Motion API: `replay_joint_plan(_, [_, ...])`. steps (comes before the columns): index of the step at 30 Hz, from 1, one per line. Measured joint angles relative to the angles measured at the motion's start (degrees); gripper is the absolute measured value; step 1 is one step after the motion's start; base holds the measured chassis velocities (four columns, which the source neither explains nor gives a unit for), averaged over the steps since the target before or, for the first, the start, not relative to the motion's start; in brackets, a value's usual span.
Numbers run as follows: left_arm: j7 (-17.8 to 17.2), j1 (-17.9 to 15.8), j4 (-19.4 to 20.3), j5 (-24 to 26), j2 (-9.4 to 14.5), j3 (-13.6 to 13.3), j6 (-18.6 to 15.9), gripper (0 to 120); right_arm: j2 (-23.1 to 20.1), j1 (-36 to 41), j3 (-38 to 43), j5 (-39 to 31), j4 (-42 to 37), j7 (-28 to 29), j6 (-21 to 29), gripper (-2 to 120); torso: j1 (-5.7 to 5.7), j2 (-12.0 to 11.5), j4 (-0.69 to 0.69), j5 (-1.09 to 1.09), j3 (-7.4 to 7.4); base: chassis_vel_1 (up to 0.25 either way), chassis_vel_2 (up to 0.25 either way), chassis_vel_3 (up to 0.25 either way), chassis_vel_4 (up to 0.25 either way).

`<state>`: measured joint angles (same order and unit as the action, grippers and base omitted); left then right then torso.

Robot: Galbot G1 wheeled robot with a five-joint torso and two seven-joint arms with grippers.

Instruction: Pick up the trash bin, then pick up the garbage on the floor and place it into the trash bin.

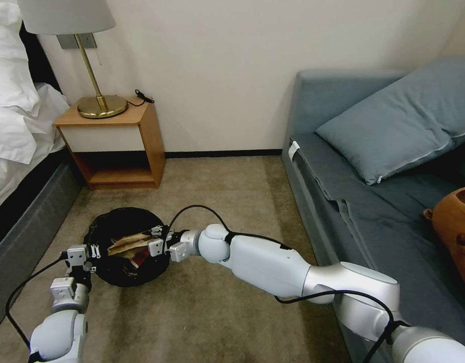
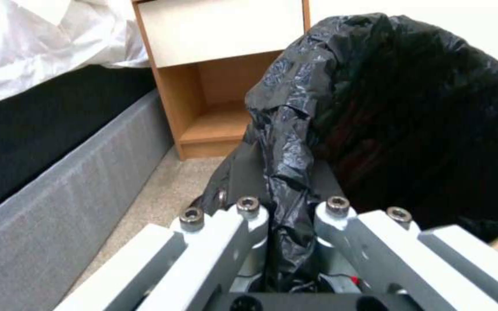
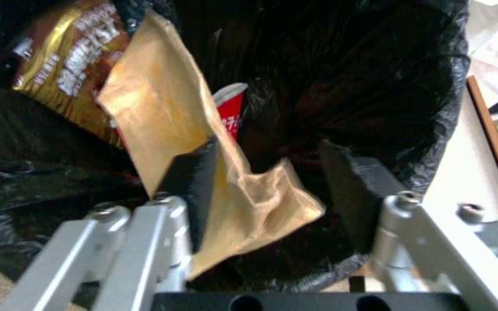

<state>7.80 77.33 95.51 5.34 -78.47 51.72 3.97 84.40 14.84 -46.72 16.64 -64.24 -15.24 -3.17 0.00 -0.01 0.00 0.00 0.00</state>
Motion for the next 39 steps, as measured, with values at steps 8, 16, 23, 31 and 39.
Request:
replay_joint_plan(8, [0.0, 0.1, 0.3, -0.1, 0.1, 0.0, 0.0, 4, -0.7, 0.3, 0.1, -0.4, -1.8, 0.5, -0.1, 82, 0.00, 0.0, 0.00, 0.00, 0.00, 0.000, 0.000, 0.000, 0.000])
replay_joint_plan(16, [-0.1, -0.1, 0.3, 0.5, 0.5, 0.2, 0.0, 4, -1.2, -1.3, 2.2, -4.1, -4.3, 2.3, 0.6, 99, 0.00, 0.0, 0.00, 0.00, 0.00, 0.000, 0.000, 0.000, 0.000])
replay_joint_plan(23, [-2.6, -1.3, 0.4, 7.5, 0.7, 0.5, -2.6, 4, -2.9, -2.5, 10.9, -7.5, -6.2, 2.6, 0.6, 100, 0.00, 0.0, 0.01, 0.01, 0.00, 0.000, 0.000, 0.000, 0.000])
replay_joint_plan(31, [-6.8, -3.4, -0.9, 15.7, 1.0, 1.3, -4.9, 4, -6.0, -1.2, 18.6, -9.3, -7.5, 2.3, 0.5, 100, 0.00, 0.0, -0.01, 0.02, 0.00, 0.000, 0.000, 0.000, 0.000])
replay_joint_plan(39, [-19.8, -6.7, -3.5, 28.6, 0.7, 1.6, -9.1, 4, -9.7, 4.6, 25.5, -7.7, -8.7, 1.2, -1.4, 100, 0.00, 0.0, -0.01, 0.01, 0.00, 0.000, 0.000, 0.000, 0.000])
